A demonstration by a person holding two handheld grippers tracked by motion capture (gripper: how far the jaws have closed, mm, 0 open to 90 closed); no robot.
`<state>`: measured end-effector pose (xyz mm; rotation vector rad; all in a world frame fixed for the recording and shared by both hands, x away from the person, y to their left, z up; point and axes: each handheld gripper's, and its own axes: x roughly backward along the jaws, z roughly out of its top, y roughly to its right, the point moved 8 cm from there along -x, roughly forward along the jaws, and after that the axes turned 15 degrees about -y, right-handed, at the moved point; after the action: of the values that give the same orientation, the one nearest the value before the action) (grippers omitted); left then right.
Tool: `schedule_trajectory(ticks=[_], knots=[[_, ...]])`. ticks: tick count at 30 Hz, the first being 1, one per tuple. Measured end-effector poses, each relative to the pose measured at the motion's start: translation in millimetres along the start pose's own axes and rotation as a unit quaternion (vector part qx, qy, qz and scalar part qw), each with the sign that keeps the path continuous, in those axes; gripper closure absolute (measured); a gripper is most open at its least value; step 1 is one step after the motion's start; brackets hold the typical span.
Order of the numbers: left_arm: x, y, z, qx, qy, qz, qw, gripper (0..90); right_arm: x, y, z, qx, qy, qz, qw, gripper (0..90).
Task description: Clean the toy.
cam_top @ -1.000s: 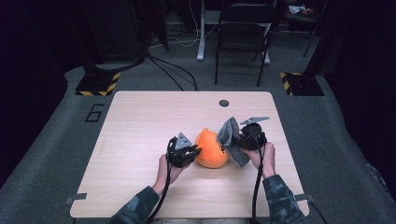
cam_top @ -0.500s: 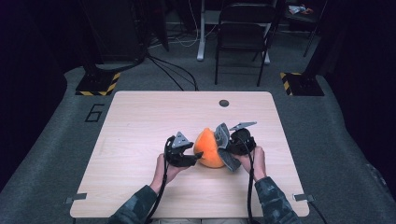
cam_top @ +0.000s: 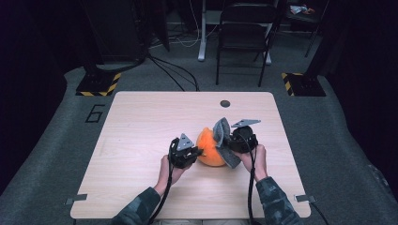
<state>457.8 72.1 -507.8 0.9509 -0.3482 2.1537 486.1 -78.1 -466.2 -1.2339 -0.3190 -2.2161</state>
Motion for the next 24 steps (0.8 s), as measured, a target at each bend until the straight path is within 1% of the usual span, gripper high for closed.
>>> schedule_trajectory(ticks=[1,2,3,4,5,6,7,8,9,10,11,12,13,14,15,16,17,18,19,20,21,22,23,24], knots=[[4.2,4.6,3.3,-0.005,0.001,0.004,1.0,81.1,5.6,-6.5,4.0,0.004,0.01,0.008,0.9999,72.2],[4.2,4.6,3.3,-0.005,0.001,0.004,1.0,81.1,5.6,-6.5,4.0,0.004,0.01,0.008,0.9999,72.2],[5.6,7.4,4.2,-0.008,0.001,0.003,1.0,81.1,10.3,-14.2,8.1,0.011,0.019,0.013,0.9997,72.2],[5.7,10.4,4.7,-0.011,0.001,0.001,0.9999,81.2,13.6,-29.9,13.8,0.028,0.031,0.013,0.999,72.1],[5.5,12.6,4.8,-0.015,0.001,0.005,0.9999,81.2,10.5,-36.3,14.4,0.041,0.025,0.007,0.9988,72.0],[5.0,14.4,4.3,-0.019,-0.003,0.004,0.9998,81.2,10.5,-36.3,14.4,0.041,0.025,0.007,0.9988,72.0],[3.9,15.7,3.9,-0.018,-0.004,0.003,0.9998,81.2,5.2,-41.0,13.4,0.047,0.018,-0.004,0.9987,72.0],[0.9,14.2,1.4,-0.021,-0.01,0.007,0.9997,81.2,-8.0,-40.8,10.0,0.071,0.002,-0.041,0.9967,72.1],[0.9,14.2,1.4,-0.021,-0.01,0.007,0.9997,81.2,-8.0,-40.8,10.0,0.071,0.002,-0.041,0.9967,72.1],[-0.3,12.6,-0.4,-0.013,-0.012,-0.004,0.9998,81.2,-12.9,-37.6,5.9,0.065,-0.01,-0.048,0.9967,72.1],[-0.3,12.6,-0.4,-0.013,-0.012,-0.004,0.9998,81.2,-13.0,-33.6,4.9,0.066,-0.016,-0.057,0.9961,72.1],[-0.5,11.0,0.0,-0.013,-0.01,-0.002,0.9999,81.1,-13.4,-29.7,3.8,0.059,-0.019,-0.063,0.9961,72.1],[-0.2,10.1,-0.6,-0.014,-0.013,-0.006,0.9998,81.1,-13.4,-29.7,3.8,0.059,-0.019,-0.063,0.9961,72.1],[-1.2,9.4,-0.9,-0.012,-0.011,-0.007,0.9998,81.0,-16.0,-20.0,-1.1,0.049,-0.029,-0.06,0.9966,72.1],[-1.2,9.4,-0.9,-0.012,-0.011,-0.007,0.9998,80.8,-16.0,-20.0,-1.1,0.049,-0.029,-0.06,0.9966,72.1],[-1.3,9.1,-1.0,-0.013,-0.012,-0.007,0.9998,80.7,-19.4,-8.3,-7.4,0.036,-0.042,-0.058,0.9968,72.1],[-1.6,8.9,-0.8,-0.013,-0.009,-0.007,0.9998,80.7,-19.4,-8.3,-7.4,0.036,-0.042,-0.058,0.9968,72.1],[-1.8,9.1,-0.6,-0.011,-0.009,-0.008,0.9999,80.7,-20.6,-2.7,-10.3,0.027,-0.046,-0.053,0.9971,72.1],[-1.9,8.9,-0.6,-0.012,-0.008,-0.008,0.9999,80.6,-23.5,6.8,-16.5,0.01,-0.06,-0.047,0.997,72.1],[-2.1,9.2,-0.5,-0.01,-0.007,-0.01,0.9999,80.6,-24.4,11.4,-18.9,0.005,-0.064,-0.05,0.9967,72.1],[-2.2,8.6,-0.6,-0.01,-0.007,-0.01,0.9999,80.6,-24.4,11.4,-18.9,0.005,-0.064,-0.05,0.9967,72.1],[-2.2,7.8,-0.7,-0.008,-0.007,-0.01,0.9999,80.5,-26.0,15.8,-21.1,0.003,-0.069,-0.055,0.9961,72.2],[-2.3,7.4,-0.9,-0.005,-0.006,-0.013,0.9999,80.5,-27.6,20.3,-24.4,-0.001,-0.079,-0.064,0.9948,72.2],[-2.2,6.5,-1.1,-0.005,-0.006,-0.014,0.9999,80.5,-32.8,30.1,-31.0,-0.012,-0.093,-0.071,0.9931,72.3]])
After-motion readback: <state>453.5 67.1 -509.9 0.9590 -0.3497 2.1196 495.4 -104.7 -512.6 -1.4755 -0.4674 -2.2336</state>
